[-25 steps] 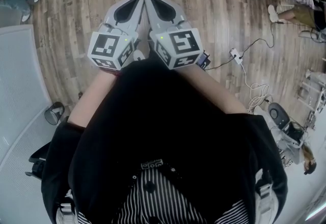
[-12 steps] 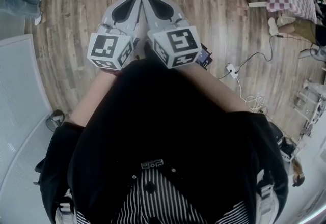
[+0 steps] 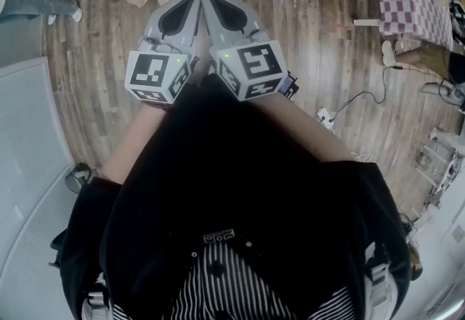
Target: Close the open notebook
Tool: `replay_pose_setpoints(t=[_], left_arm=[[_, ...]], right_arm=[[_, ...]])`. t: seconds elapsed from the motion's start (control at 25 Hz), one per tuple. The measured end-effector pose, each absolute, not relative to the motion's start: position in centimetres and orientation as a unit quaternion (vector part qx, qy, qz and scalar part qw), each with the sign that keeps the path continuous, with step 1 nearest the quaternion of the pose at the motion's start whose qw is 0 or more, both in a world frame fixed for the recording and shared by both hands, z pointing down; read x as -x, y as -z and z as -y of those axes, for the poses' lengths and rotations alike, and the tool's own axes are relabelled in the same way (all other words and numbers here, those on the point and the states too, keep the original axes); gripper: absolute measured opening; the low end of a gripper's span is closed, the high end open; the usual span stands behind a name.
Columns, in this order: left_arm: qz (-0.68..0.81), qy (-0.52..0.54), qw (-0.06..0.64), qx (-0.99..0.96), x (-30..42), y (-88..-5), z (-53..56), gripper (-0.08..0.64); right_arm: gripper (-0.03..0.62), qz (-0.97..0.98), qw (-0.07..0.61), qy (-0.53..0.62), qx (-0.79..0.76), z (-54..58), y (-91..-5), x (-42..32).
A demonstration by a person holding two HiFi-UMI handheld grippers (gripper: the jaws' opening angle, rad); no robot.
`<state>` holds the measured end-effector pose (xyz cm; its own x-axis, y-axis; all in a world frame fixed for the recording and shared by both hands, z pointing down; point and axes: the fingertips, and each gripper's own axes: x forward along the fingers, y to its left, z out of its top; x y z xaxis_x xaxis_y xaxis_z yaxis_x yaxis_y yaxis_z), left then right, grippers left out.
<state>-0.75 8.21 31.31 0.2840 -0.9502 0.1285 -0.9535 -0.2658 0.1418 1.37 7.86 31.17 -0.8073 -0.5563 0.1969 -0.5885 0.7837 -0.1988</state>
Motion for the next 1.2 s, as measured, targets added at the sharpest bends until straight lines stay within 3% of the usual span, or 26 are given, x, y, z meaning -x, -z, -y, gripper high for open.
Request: replay_pose_setpoints(t=[0.6,1.2], left_arm=[[0.581,-0.012,0.107,-0.807,3.4,-32.4,-0.7,-0.003],[0.531,-0.003,0.095,-0.842,13.3,-29.4,16.4,-0.005]], right_arm=[[0.002,0.936,0.068,-0.128,-0.320,-0.5,-32.2,1.3],[0.000,0.918,0.072,-0.118,-0.372,15.7,-30.0,11.1]])
